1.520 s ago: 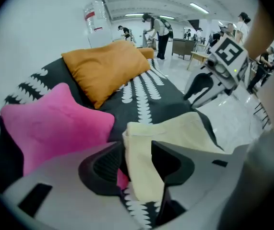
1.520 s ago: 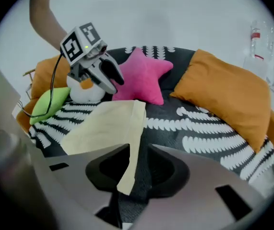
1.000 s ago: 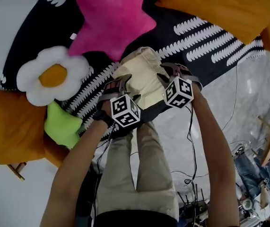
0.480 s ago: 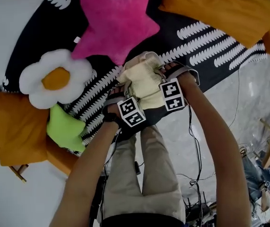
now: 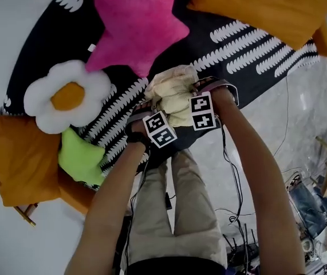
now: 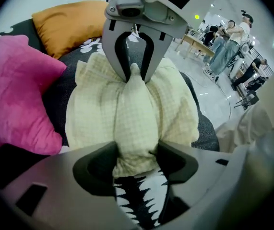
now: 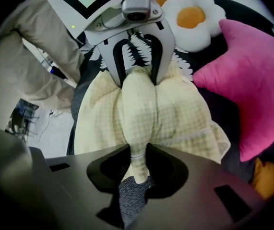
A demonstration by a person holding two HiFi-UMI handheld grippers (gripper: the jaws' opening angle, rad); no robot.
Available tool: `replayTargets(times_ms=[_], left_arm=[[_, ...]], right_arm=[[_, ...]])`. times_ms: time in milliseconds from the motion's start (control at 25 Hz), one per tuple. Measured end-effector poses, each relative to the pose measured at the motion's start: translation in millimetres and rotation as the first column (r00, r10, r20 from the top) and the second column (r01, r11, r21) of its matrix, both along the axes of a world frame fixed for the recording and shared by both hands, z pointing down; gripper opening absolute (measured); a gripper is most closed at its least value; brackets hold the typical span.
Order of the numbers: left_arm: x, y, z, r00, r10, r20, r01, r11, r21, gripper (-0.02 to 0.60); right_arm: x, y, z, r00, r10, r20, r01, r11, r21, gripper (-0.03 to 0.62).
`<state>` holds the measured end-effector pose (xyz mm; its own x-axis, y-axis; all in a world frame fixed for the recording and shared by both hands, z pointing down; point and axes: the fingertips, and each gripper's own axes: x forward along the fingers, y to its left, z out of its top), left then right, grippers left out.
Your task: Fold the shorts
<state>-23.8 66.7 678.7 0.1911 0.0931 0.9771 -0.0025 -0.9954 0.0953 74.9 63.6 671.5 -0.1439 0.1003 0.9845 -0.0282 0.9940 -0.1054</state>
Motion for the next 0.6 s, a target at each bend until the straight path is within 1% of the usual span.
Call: replayTargets(times_ms=[40, 80, 120, 160, 200, 240, 280, 320, 360, 400, 440, 480, 520, 560, 600], left_arm=[[-0.5, 2.9, -5.5, 1.000, 0.010, -0.006, -0.009, 1.000, 0.004, 0.234], [-1.6, 5.5, -12.9, 1.000, 0.025, -0.016, -0.024, 1.000, 0.018, 0.164], [-2.1, 5.7, -22.6, 0.998, 0.045, -0.034, -0.044, 0.998, 0.045, 0.133], [-1.7, 2.7, -35.3, 0.996, 0.072, -0.061, -0.067, 0.994, 0.089, 0.125], [-0.5, -2.9, -51.7, 0.990, 0.106, -0.093, -0.091, 0.984, 0.152, 0.123], [0.8, -10.2, -72.0, 0.981, 0.146, -0.128, -0.113, 0.966, 0.232, 0.122], [1.8, -17.3, -94.1, 0.968, 0.193, -0.159, -0.134, 0.938, 0.320, 0.121], [2.0, -22.8, -115.3, 0.951, 0.248, -0.184, -0.156, 0.900, 0.407, 0.121], [1.4, -26.7, -133.5, 0.931, 0.308, -0.198, -0.180, 0.856, 0.484, 0.121], [0.2, -29.6, -147.6, 0.908, 0.367, -0.203, -0.205, 0.811, 0.547, 0.123], [-1.6, -32.2, -157.4, 0.885, 0.421, -0.199, -0.230, 0.767, 0.599, 0.123], [-3.8, -35.1, -163.1, 0.864, 0.466, -0.189, -0.251, 0.724, 0.642, 0.123], [-6.4, -38.3, -164.7, 0.849, 0.499, -0.177, -0.264, 0.688, 0.676, 0.124], [-9.6, -41.7, -162.0, 0.841, 0.515, -0.169, -0.268, 0.666, 0.696, 0.126], [-14.1, -44.5, -154.6, 0.841, 0.514, -0.168, -0.267, 0.665, 0.697, 0.127]], right_arm=[[0.3, 4.8, -3.6, 0.998, 0.068, 0.015, -0.069, 0.998, 0.016, 0.104], [0.1, 9.6, -8.9, 0.989, 0.146, 0.040, -0.147, 0.988, 0.039, 0.098], [0.1, 12.6, -16.9, 0.973, 0.219, 0.073, -0.224, 0.972, 0.072, 0.095], [0.5, 13.4, -28.7, 0.953, 0.282, 0.111, -0.294, 0.949, 0.117, 0.094], [1.1, 12.9, -44.7, 0.930, 0.333, 0.154, -0.358, 0.917, 0.175, 0.092], [1.2, 12.6, -64.6, 0.906, 0.374, 0.199, -0.415, 0.875, 0.247, 0.092], [0.2, 13.4, -86.7, 0.884, 0.402, 0.241, -0.464, 0.823, 0.329, 0.092], [-2.1, 15.8, -108.4, 0.867, 0.416, 0.273, -0.496, 0.764, 0.412, 0.092], [-5.9, 19.3, -127.2, 0.857, 0.423, 0.294, -0.515, 0.708, 0.483, 0.092], [-10.2, 22.4, -141.3, 0.849, 0.428, 0.310, -0.528, 0.660, 0.535, 0.092], [-14.1, 24.0, -150.3, 0.842, 0.436, 0.319, -0.538, 0.621, 0.570, 0.092], [-17.3, 23.5, -154.4, 0.836, 0.446, 0.321, -0.544, 0.589, 0.598, 0.092], [-19.8, 21.2, -154.7, 0.833, 0.456, 0.314, -0.542, 0.561, 0.625, 0.092], [-22.5, 17.7, -151.6, 0.832, 0.466, 0.301, -0.536, 0.537, 0.651, 0.094], [-26.0, 14.5, -144.8, 0.831, 0.478, 0.286, -0.530, 0.522, 0.669, 0.095]])
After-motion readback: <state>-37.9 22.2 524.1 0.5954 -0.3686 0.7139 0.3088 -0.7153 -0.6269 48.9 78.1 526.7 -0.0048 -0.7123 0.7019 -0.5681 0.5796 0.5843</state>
